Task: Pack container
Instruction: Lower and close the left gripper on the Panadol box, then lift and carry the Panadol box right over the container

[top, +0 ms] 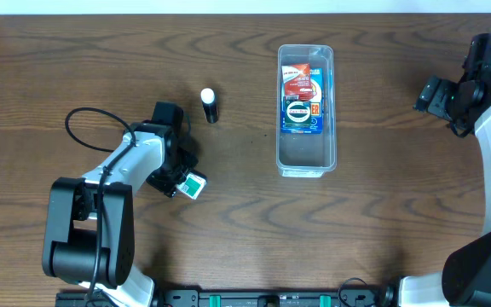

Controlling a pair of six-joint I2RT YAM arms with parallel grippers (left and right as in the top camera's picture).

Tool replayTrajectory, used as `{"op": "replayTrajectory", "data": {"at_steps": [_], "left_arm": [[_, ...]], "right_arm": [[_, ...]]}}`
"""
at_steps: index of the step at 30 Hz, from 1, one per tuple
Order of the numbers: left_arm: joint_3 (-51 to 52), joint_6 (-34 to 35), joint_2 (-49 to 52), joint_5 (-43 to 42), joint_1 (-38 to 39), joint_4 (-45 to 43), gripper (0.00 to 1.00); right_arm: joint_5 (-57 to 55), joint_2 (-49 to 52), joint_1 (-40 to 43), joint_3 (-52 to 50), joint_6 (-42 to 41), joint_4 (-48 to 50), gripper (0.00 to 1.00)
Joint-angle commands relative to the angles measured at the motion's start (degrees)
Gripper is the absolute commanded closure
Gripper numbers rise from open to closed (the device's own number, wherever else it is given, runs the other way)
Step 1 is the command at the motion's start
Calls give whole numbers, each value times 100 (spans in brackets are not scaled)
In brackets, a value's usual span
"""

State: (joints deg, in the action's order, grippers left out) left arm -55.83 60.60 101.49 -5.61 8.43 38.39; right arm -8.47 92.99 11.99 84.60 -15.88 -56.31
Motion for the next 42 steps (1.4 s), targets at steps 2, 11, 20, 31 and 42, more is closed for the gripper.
{"op": "replayTrajectory", "data": {"at_steps": [2,11,20,31,42], "left_arm": [[199,-103,201,-83,17,-79,39],[199,-208,168,-81,11,-87,59],[46,-603,-98,-81,-31,74,53],[-138,-957,-1919,-109,-85,599,53],[-138,-647,-3803,-597,831,-140,53]], "right_arm": [[-52,13,37,-15,52,-7,1],[-55,13,37,-15,52,-7,1],[-55,13,37,-15,52,-7,1],[-55,13,37,-15,52,-7,1],[-52,13,37,-15,52,-7,1]]}}
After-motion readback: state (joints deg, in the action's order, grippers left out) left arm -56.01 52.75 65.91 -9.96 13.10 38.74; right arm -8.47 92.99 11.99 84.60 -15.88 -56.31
